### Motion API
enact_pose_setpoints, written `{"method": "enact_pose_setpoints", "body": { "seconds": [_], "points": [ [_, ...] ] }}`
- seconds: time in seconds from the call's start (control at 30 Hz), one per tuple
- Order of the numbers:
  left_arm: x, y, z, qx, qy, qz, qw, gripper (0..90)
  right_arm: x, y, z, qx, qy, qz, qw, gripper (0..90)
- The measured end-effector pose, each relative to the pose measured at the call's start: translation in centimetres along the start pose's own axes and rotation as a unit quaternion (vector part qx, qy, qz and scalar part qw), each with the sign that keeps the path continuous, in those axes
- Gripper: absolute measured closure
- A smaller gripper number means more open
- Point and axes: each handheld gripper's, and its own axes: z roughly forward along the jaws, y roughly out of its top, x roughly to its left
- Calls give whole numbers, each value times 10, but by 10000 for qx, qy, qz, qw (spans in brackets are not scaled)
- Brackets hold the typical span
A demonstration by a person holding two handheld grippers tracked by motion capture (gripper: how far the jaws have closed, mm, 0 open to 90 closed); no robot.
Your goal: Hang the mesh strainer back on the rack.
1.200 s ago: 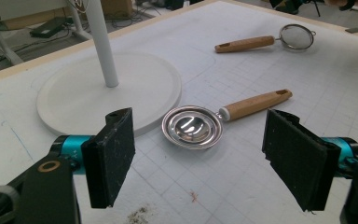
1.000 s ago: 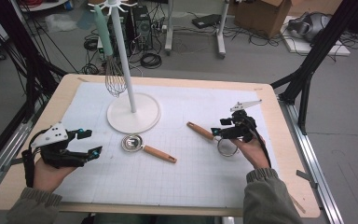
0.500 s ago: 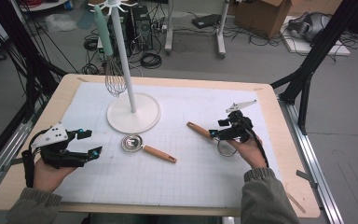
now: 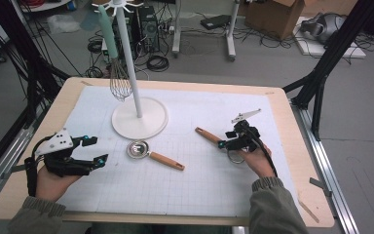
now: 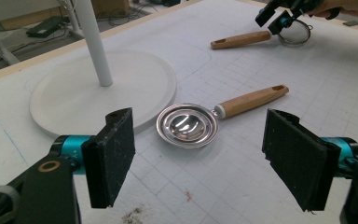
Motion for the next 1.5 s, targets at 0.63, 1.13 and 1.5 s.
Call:
{"method": "enact_pose_setpoints", "body": {
  "seconds": [0.63,1.13,1.5],
  "points": [
    [0,1,1,-33,-33,-14,10000,257,8,5,20,471,-242,-320,9981,563],
    [0,1,0,-48,-45,-22,10000,259,12,9,26,542,-342,-531,9965,664],
    [0,1,0,-62,-62,-46,10000,261,12,9,26,526,-314,-475,9970,690]
  ]
}}
